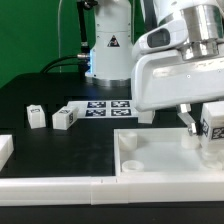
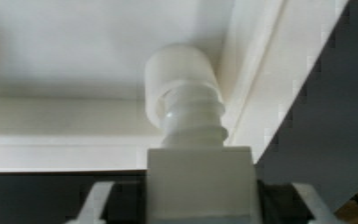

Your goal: Assemble one leg

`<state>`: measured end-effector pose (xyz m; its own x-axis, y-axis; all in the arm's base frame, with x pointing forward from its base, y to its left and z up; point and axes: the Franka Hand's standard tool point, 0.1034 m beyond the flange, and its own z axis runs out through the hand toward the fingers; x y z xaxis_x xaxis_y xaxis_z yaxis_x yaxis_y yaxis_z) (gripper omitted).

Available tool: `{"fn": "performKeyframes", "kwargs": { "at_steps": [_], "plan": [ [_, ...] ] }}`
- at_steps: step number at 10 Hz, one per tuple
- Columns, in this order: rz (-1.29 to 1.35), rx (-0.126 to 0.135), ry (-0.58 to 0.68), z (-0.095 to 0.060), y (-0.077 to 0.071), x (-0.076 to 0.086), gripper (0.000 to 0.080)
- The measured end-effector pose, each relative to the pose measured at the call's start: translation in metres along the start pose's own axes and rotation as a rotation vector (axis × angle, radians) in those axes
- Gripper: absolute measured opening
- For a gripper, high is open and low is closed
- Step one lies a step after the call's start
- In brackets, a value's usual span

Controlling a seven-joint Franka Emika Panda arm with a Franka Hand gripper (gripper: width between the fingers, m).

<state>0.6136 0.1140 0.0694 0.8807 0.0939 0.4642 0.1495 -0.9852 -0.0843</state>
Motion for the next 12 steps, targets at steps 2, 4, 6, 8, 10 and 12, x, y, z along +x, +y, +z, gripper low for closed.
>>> {"fn": "performKeyframes", "kwargs": {
  "at_steps": [2, 4, 6, 8, 10, 12],
  "plan": [
    [0.002, -0.006, 0.022, 0.001, 0.002, 0.0, 0.0291],
    [0.005, -0.011, 0.04, 0.004, 0.004, -0.001, 0.0291],
    [0.006, -0.011, 0.034, 0.008, 0.004, -0.007, 0.0291],
    [0.009, -0.019, 0.058, 0.009, 0.008, -0.007, 0.0291],
    [0.015, -0.03, 0.087, 0.009, 0.013, -0.006, 0.0291],
    [0.015, -0.029, 0.087, 0.009, 0.013, -0.006, 0.0292]
  ]
}}
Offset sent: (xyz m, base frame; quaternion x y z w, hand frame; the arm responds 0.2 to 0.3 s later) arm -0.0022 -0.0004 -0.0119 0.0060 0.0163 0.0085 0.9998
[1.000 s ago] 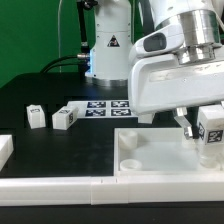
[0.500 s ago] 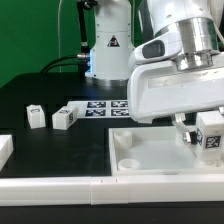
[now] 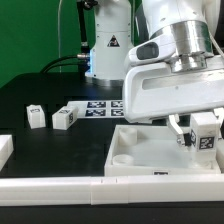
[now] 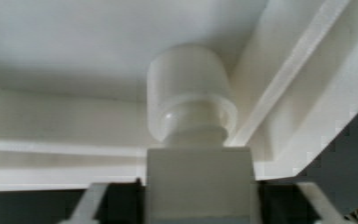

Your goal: Assemble one leg

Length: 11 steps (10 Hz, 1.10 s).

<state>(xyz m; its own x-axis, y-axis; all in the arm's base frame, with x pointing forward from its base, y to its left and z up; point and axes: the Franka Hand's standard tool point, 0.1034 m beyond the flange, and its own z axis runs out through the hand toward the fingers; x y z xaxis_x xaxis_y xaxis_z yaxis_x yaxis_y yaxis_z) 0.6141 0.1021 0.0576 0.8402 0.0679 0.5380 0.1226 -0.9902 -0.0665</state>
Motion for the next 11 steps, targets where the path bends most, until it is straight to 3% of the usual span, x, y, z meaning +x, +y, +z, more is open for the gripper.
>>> {"fn": "performKeyframes", "kwargs": {
  "at_steps": [2, 3, 8, 11],
  "plan": [
    [0.0, 0.0, 0.0, 0.0, 0.0, 0.0, 0.0603],
    [0.0, 0.0, 0.0, 0.0, 0.0, 0.0, 0.0637],
    [0.001, 0.002, -0.006, -0.001, 0.0, 0.001, 0.0649],
    [-0.007, 0.004, -0.005, -0.02, -0.003, 0.014, 0.0649]
  ]
}}
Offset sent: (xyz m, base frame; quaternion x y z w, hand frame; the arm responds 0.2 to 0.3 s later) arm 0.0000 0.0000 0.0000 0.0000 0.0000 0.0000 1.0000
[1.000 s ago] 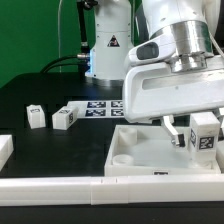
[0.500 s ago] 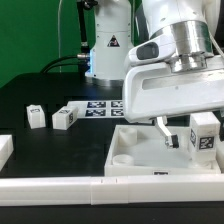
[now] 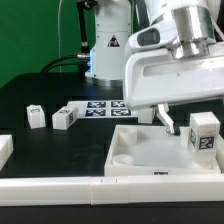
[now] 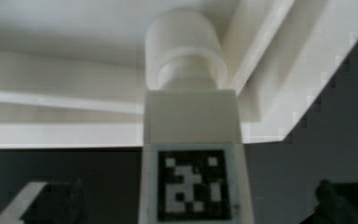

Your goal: Assemble one leg

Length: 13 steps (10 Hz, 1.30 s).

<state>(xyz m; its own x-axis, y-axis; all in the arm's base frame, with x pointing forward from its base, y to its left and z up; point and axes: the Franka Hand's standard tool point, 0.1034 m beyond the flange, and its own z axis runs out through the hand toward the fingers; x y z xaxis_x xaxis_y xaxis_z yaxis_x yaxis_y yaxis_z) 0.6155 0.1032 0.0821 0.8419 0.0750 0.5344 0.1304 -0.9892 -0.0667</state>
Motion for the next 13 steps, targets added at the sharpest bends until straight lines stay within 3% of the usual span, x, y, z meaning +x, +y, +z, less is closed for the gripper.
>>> {"fn": "performKeyframes", "kwargs": {
  "at_steps": [2, 4, 5, 6, 8, 9, 11, 13],
  "plan": [
    [-0.002, 0.006, -0.008, -0.004, -0.002, 0.007, 0.0649],
    [-0.002, 0.015, -0.05, -0.001, -0.004, 0.003, 0.0649],
    [-0.001, 0.028, -0.105, 0.0, -0.007, -0.002, 0.0649],
    [0.007, 0.061, -0.258, -0.002, -0.013, -0.006, 0.0649],
    [0.054, 0.073, -0.397, -0.002, -0.005, 0.001, 0.0649],
    [0.073, 0.08, -0.497, -0.005, 0.0, -0.003, 0.0649],
    [0.078, 0.114, -0.685, -0.008, 0.003, 0.0, 0.0649],
    [0.077, 0.114, -0.674, -0.004, 0.002, 0.001, 0.0649]
  ]
}}
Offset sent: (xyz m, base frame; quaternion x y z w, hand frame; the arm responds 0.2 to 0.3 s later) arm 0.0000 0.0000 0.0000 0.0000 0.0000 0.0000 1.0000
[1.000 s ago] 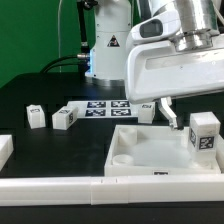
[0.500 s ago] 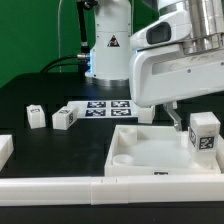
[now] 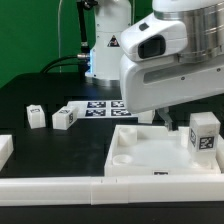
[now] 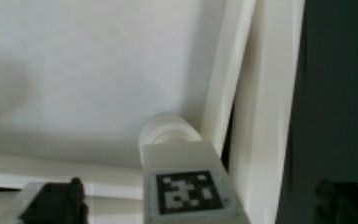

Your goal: Assemble one leg

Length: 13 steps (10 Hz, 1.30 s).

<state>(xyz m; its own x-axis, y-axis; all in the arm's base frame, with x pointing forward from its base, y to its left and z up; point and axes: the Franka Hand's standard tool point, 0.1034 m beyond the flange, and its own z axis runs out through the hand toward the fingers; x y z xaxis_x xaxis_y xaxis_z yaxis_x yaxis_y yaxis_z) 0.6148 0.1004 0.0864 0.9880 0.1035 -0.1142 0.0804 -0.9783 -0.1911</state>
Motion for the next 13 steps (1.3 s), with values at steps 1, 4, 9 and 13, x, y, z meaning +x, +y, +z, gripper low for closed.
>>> {"fn": "performKeyframes", "kwargs": {
  "at_steps": [1, 4, 9, 13],
  "plan": [
    [0.0, 0.0, 0.0, 0.0, 0.0, 0.0, 0.0649],
    [0.024, -0.003, 0.026, -0.003, -0.006, 0.013, 0.0649],
    [0.008, -0.004, 0.031, -0.001, -0.003, 0.015, 0.0519],
    [-0.001, -0.004, 0.029, 0.0, -0.002, 0.014, 0.029]
  ]
}}
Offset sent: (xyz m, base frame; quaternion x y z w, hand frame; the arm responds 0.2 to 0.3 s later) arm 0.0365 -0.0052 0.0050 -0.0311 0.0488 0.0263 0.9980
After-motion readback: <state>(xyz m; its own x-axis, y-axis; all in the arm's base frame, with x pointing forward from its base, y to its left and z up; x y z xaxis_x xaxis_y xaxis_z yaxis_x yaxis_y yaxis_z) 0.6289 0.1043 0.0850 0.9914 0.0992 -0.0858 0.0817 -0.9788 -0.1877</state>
